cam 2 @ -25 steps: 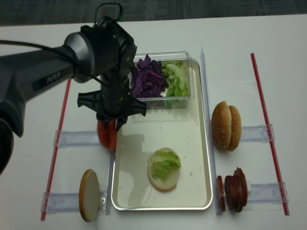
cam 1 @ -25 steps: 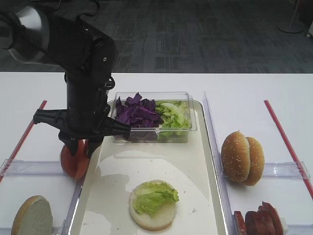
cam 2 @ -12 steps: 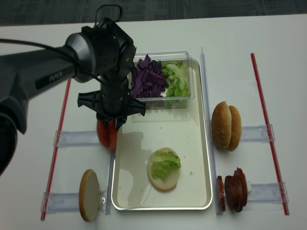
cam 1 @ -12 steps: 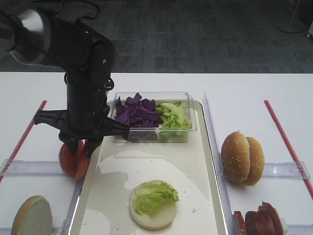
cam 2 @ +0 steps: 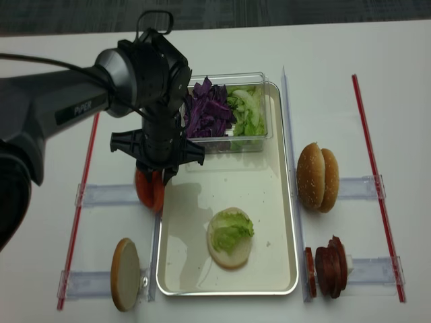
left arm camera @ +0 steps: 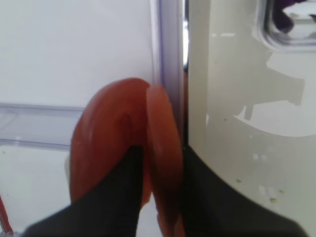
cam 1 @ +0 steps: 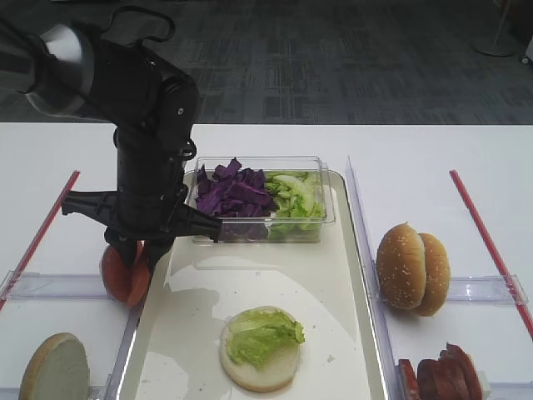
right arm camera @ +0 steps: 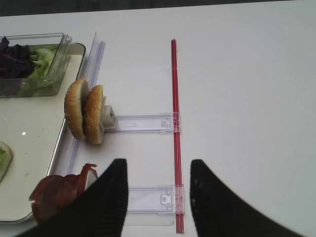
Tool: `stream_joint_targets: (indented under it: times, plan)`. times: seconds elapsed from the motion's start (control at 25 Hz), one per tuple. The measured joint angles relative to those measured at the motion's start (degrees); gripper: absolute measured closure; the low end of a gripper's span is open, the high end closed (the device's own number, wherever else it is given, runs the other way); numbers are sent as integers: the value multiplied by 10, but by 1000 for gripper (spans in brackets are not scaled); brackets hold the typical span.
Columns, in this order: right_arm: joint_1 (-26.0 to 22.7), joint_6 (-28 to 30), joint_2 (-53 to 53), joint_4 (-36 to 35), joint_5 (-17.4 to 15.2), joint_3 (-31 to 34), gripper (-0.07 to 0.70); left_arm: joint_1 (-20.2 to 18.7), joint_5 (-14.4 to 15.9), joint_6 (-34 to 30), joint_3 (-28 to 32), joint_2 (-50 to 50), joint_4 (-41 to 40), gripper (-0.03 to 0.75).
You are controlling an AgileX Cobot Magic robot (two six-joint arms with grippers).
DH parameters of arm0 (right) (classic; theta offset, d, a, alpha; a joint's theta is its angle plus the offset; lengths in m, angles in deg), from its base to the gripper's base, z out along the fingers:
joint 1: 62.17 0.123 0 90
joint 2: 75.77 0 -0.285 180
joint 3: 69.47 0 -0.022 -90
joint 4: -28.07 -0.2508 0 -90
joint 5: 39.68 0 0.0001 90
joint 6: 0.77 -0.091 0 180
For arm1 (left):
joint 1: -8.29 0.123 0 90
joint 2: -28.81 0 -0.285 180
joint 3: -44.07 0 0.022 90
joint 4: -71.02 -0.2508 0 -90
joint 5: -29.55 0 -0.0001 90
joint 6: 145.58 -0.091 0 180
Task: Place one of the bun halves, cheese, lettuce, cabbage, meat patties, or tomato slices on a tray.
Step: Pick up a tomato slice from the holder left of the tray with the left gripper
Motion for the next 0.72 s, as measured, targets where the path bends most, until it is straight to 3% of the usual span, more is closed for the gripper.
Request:
stream_joint_targets:
  times: [0.16, 0.36, 0.72]
  plan:
    - [0, 0, 0, 0, 0, 0, 295, 0, 0, -6, 0, 0, -1, 538]
    - [0, 0, 0, 0, 0, 0, 295, 1, 0, -7, 0, 0, -4, 652]
    - [0, 0, 0, 0, 0, 0, 295, 1, 0, -9, 0, 0, -4, 675]
